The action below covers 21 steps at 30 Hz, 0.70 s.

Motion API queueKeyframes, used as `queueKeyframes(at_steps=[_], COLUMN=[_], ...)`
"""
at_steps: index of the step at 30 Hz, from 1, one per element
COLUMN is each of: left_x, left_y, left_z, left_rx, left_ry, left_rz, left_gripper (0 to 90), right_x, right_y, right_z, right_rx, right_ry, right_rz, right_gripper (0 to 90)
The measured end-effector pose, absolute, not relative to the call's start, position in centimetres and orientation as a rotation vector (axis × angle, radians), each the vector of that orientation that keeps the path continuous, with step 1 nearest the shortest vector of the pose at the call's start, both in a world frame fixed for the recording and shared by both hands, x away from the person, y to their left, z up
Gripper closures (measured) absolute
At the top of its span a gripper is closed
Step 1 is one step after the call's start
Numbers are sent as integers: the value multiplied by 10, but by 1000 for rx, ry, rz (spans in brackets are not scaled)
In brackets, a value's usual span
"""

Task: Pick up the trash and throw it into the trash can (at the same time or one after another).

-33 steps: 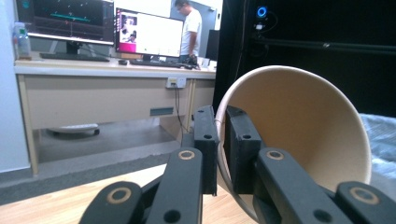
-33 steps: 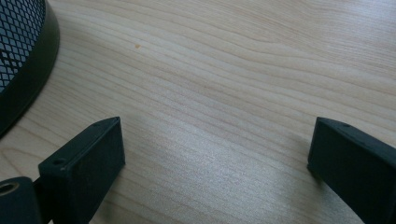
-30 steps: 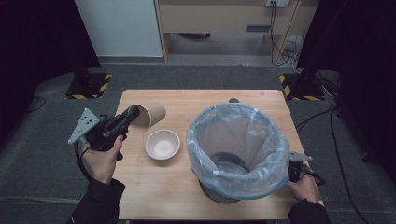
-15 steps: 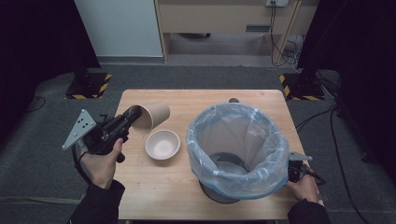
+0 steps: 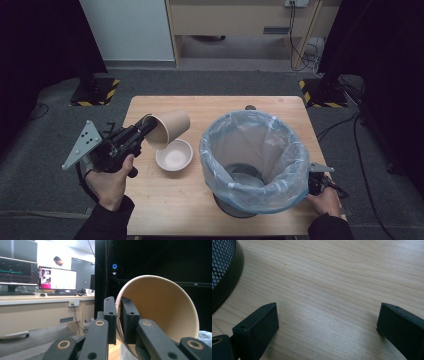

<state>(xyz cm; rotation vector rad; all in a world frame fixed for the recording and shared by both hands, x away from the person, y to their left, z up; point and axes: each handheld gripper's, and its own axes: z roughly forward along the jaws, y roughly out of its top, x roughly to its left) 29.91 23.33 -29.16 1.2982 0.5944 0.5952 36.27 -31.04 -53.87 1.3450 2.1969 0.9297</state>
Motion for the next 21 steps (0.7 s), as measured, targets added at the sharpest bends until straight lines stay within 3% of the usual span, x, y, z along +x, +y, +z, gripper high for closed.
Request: queueKeyframes(at_steps=[21], left_x=[308], left_y=[176], left_z=[-281], left_rx=[1310], left_ry=[505], left_rz=[496], left_gripper=[834], right_x=[363], right_y=[-310], right_z=[-539], right_rx=[1345], right_ry=[2197], right_rz=[930], right_gripper=[40])
